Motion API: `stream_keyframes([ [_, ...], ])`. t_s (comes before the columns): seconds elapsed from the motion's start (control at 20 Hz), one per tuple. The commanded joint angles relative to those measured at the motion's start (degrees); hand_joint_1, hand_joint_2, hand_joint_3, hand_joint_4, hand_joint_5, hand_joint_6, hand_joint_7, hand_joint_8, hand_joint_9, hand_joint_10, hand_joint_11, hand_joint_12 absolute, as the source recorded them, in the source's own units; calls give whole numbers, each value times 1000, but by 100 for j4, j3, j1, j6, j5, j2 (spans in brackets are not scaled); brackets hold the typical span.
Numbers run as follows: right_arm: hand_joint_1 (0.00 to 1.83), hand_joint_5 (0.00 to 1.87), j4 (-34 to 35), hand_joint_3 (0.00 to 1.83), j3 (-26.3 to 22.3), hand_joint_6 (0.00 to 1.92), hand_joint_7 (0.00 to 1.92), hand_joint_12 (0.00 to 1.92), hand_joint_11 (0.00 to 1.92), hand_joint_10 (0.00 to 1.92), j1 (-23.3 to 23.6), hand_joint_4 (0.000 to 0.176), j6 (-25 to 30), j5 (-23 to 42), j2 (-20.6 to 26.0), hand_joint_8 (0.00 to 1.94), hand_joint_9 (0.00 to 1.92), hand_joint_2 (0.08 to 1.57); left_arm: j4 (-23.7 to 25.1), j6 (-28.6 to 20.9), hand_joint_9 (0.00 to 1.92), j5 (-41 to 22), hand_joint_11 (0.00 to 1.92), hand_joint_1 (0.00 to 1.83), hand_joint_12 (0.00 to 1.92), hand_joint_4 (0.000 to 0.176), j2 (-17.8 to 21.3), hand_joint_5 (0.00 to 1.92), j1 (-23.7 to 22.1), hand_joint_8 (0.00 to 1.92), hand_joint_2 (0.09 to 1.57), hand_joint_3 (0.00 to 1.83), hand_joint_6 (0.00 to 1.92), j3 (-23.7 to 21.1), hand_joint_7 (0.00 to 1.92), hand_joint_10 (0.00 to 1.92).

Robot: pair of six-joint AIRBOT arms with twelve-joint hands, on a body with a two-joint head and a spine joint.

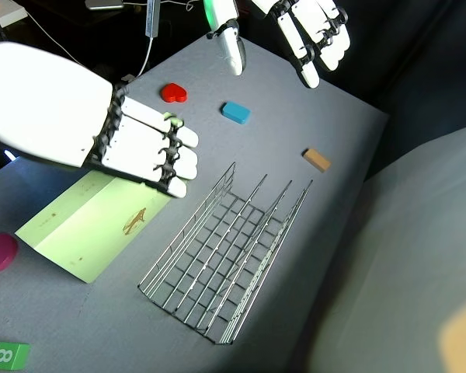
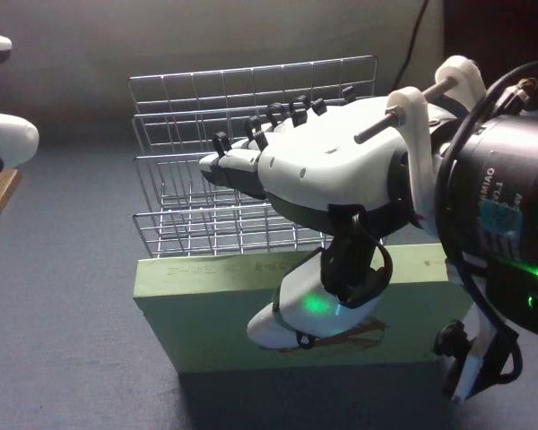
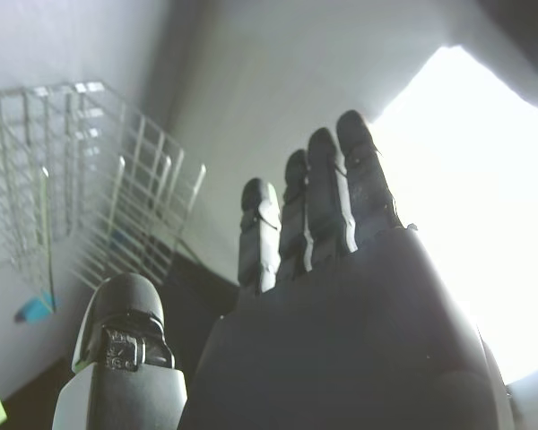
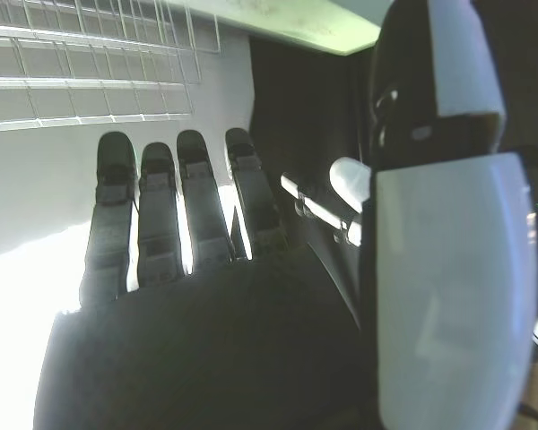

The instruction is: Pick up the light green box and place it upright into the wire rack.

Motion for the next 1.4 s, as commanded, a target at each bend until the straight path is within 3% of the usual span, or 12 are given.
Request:
stream_keyframes([
  [0.0, 727, 30, -225, 0, 58, 0, 42, 309, 0, 0, 59, 45, -115, 208, -25, 0, 1, 925, 432, 5, 61, -258, 0, 25, 215, 121, -2, 140, -80, 2, 1254, 0, 2, -5, 60, 5],
  [0.1, 727, 31, 143, 0, 197, 0, 43, 307, 0, 0, 40, 44, -291, 259, -74, 0, 2, 924, 412, 34, 56, -327, 0, 31, 237, 121, -2, 143, -80, 1, 1253, 0, 2, -12, 60, 0],
  [0.2, 722, 29, 170, 0, 286, 0, 42, 295, 0, 0, 52, 39, -331, 267, -117, 0, 0, 927, 37, 326, 48, -450, 0, 31, 183, 121, -6, 143, -85, 0, 1253, 0, 0, 10, 58, 1],
  [0.45, 716, 29, 589, 0, 557, 0, 42, 264, 0, 0, -55, 31, -728, 253, -316, 0, 0, 931, 25, 468, 37, -525, 0, 22, 152, 122, -17, 141, -87, 0, 1254, 0, 0, -73, 52, 0],
  [0.5, 716, 25, 590, 0, 614, 0, 34, 258, 0, 0, -67, 24, -727, 256, -347, 0, 0, 931, 25, 546, 36, -524, 0, 17, 89, 121, -17, 150, -87, 1, 1260, 2, 2, -79, 51, 1],
  [0.8, 715, 35, 488, 0, 772, 5, 42, 248, 0, 0, -171, 23, -759, 247, -487, 4, 0, 931, 25, 1065, 48, -471, 0, 21, 130, 118, -17, 156, -102, 4, 1261, 1, 1, -80, 65, 4],
  [1.1, 749, 240, 337, 4, 771, 15, 228, 582, 0, 19, -185, 0, -742, 257, -500, 11, 186, 968, 24, 1705, 53, -489, 0, 21, 193, 116, -37, 172, -159, 2, 1263, 0, 1, -112, 79, 1],
  [1.25, 814, 377, 257, 5, 770, 15, 421, 1051, 0, 33, -211, 0, -760, 282, -503, 11, 380, 1017, -144, 2204, 55, -491, 0, 24, 220, 116, -61, 169, -164, 0, 1263, 0, 1, -128, 78, 1],
  [1.35, 878, 553, 224, 5, 770, 24, 595, 1196, 144, 51, -207, 0, -760, 284, -503, 14, 548, 1068, -405, 2664, 54, -481, 0, 23, 195, 115, -84, 168, -193, 0, 1263, 0, 0, -123, 79, 1],
])
